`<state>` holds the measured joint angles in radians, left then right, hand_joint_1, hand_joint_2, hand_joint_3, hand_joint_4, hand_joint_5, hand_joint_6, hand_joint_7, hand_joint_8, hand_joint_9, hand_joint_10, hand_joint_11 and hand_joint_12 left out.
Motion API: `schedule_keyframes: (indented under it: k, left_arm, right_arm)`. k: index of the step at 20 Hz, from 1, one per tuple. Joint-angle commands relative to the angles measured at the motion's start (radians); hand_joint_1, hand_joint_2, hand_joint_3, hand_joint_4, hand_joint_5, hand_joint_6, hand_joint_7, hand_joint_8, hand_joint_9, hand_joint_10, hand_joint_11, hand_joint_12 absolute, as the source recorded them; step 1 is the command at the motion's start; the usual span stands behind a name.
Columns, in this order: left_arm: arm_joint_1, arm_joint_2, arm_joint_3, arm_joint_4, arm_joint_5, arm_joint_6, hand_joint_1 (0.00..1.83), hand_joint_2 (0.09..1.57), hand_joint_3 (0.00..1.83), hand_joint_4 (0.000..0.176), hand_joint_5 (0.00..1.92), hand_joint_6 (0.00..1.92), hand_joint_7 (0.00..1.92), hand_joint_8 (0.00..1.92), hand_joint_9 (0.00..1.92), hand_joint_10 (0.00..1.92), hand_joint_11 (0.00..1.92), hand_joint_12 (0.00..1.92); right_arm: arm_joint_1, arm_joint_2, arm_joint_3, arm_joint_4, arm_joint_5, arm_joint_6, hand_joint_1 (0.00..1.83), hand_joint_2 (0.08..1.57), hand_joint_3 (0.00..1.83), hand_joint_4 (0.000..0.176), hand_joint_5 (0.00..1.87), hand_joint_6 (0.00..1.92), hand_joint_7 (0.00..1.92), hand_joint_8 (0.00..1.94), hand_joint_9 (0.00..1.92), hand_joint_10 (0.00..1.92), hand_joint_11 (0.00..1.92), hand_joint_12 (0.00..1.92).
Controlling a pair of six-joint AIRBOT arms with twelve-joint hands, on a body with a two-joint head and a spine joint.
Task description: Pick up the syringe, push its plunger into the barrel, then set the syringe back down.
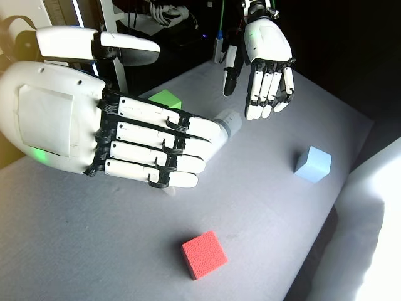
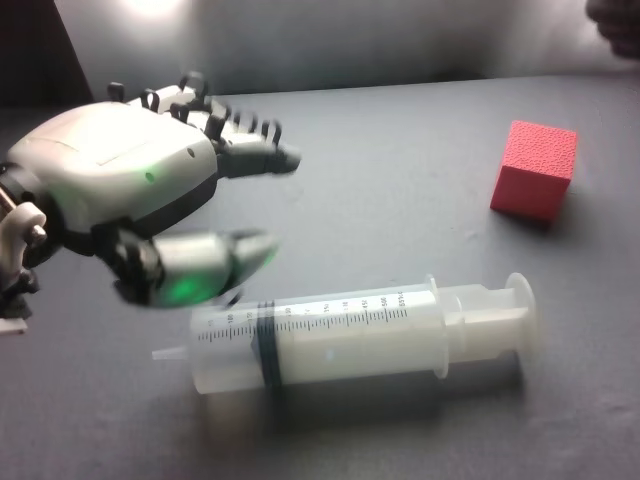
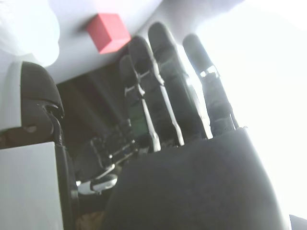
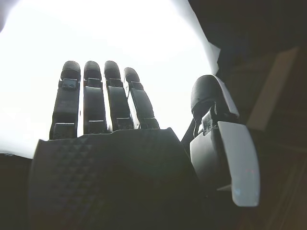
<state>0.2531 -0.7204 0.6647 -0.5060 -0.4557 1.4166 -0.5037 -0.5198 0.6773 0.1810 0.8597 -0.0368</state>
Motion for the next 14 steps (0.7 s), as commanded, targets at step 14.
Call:
schedule_keyframes:
  k: [14]
  left_arm:
    - [0.009,-0.042,-0.01,-0.011,-0.146,0.002,0.56,1.27,0.0,0.0,0.23,0.0,0.24,0.0,0.23,0.0,0.0,0.57]
  right_arm:
    - [0.005,0.009,-0.007,0.067,0.1,0.097,0.0,1.37,0.0,0.0,0.23,0.01,0.23,0.01,0.18,0.01,0.0,0.42]
